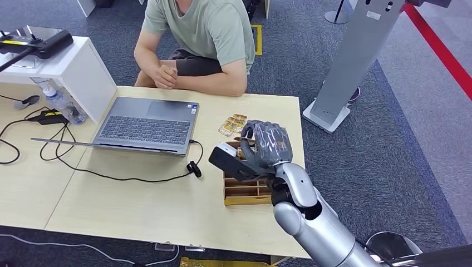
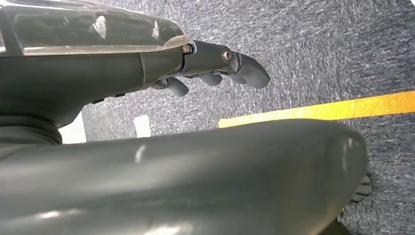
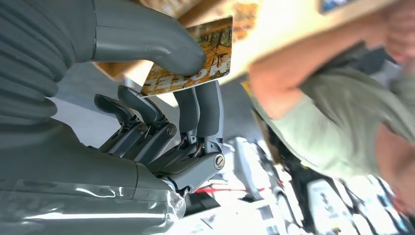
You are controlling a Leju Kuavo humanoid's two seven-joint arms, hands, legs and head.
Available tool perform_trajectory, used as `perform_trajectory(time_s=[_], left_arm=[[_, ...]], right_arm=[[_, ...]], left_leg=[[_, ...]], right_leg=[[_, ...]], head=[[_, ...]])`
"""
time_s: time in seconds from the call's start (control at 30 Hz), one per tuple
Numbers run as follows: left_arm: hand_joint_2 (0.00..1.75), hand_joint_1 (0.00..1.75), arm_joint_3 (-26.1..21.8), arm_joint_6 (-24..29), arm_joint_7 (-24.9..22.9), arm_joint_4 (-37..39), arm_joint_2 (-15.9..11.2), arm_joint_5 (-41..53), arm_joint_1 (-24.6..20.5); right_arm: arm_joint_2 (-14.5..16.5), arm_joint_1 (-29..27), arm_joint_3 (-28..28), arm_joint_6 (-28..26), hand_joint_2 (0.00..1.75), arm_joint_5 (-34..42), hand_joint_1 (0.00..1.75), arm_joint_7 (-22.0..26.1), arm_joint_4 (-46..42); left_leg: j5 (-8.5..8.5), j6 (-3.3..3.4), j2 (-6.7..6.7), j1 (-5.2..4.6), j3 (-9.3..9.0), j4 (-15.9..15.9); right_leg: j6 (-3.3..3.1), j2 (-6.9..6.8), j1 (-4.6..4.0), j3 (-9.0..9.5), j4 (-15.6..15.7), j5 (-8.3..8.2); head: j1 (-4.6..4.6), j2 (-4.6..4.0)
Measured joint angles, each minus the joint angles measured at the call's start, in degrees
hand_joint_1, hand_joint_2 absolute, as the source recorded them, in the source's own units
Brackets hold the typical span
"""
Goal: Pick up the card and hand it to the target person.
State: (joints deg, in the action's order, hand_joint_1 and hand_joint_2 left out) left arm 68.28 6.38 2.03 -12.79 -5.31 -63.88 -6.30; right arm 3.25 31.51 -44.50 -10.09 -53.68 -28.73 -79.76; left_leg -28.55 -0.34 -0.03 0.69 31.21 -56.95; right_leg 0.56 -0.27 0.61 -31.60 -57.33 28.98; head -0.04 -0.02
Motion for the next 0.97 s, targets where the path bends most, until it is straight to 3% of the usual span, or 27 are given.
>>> perform_trajectory(time_s=[0.33,0.6,0.77,0.9,0.97], left_arm=[[0.0,0.0,0.1,-0.2,-1.4,0.0,0.0,2.1,-1.0],[0.0,0.0,0.2,-0.2,-1.9,0.0,0.1,2.5,-1.7],[0.0,0.0,0.2,-0.2,-1.9,0.0,0.1,2.5,-1.7],[1.75,0.0,0.2,-0.6,-2.0,0.0,0.1,2.6,-1.6],[1.75,0.0,0.3,-0.8,-2.2,0.0,0.1,2.8,-1.6]], right_arm=[[5.4,10.4,-1.2,-8.0,1.75,3.1,1.75,7.0,15.7],[9.9,13.5,-1.7,-13.1,1.75,3.0,1.75,9.5,29.5],[11.2,14.4,-2.0,-14.6,1.75,1.7,1.75,9.4,33.7],[11.5,14.5,-2.2,-14.7,1.75,0.8,0.0,8.9,35.4],[11.5,14.5,-2.2,-14.7,1.75,0.5,0.0,8.9,35.7]], left_leg=[[0.01,-0.01,-0.02,0.02,0.03,0.0],[0.02,-0.01,-0.02,0.02,0.04,0.0],[0.02,-0.01,-0.02,0.02,0.04,0.0],[0.02,-0.01,-0.01,0.01,0.03,0.0],[0.02,-0.01,-0.01,0.01,0.03,0.0]], right_leg=[[-0.01,-0.02,-0.02,-0.01,0.0,0.0],[-0.01,-0.02,-0.02,-0.04,0.0,0.0],[-0.01,-0.02,-0.02,-0.05,0.0,0.0],[-0.01,-0.01,-0.02,-0.05,0.0,0.0],[-0.01,-0.01,-0.02,-0.05,0.0,0.0]], head=[[-0.03,0.0],[-0.03,0.0],[-0.03,0.0],[0.0,0.0],[0.0,0.0]])
